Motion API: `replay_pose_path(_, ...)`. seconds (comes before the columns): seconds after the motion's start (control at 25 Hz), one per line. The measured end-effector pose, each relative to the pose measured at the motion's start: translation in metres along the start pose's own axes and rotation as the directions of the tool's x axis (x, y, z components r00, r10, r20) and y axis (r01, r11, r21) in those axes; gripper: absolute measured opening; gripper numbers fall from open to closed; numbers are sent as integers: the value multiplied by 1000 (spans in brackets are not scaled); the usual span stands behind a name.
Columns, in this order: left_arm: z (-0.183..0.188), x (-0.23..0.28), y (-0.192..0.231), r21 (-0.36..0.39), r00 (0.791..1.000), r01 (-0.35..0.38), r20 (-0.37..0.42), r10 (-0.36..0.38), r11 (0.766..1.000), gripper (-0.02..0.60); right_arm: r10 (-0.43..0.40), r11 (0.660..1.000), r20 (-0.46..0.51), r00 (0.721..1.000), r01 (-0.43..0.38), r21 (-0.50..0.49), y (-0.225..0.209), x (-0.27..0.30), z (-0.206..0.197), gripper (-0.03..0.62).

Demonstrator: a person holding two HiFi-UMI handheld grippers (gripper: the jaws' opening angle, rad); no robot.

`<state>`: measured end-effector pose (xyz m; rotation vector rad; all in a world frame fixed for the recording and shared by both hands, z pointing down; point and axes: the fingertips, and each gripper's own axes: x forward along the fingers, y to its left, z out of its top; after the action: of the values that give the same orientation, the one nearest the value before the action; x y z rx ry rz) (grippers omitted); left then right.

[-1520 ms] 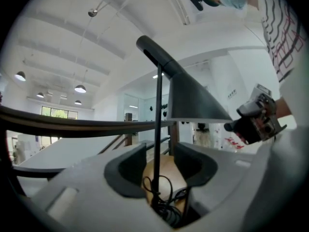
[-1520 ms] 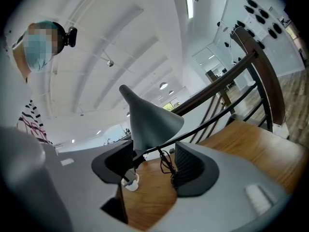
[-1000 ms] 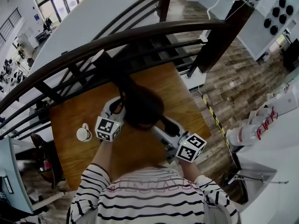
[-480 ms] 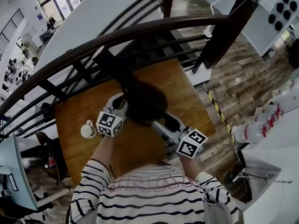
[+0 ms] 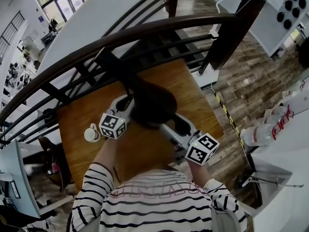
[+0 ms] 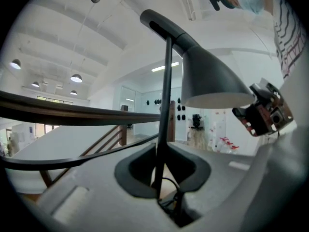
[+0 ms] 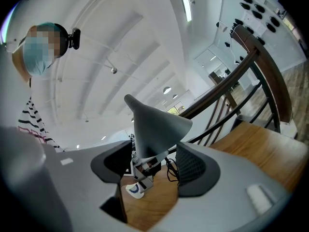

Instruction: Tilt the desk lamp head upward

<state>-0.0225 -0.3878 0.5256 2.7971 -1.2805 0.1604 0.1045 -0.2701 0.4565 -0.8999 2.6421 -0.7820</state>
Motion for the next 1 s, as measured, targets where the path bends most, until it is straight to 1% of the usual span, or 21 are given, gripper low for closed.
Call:
replay_pose_path(0.24, -1, -2, -2, -15, 1000, 17, -2, -17, 1000, 57, -49, 997, 6, 999, 50, -57, 9, -15, 16, 273)
replay_pose_path(0.56, 0, -7, 1, -28, 1000, 24, -2, -24, 999, 58, -72, 989, 84, 994, 82, -122, 30, -30, 48, 273)
replay_pose_path(0.68, -1, -8, 2, -37, 1000, 26, -3, -26, 999, 58, -75, 983, 109, 991, 92, -160, 39, -35, 63, 273)
replay_pose_path(0.84, -1, -9, 0, -67, 1000, 23, 6, -23, 997, 63, -79, 970, 135, 988, 107, -217, 51, -44, 81, 273)
replay_pose_path(1.0, -2, -12, 0, -70, 1000, 25, 2, -25, 997, 63, -81, 956, 159, 984, 122, -268, 65, -47, 97, 273)
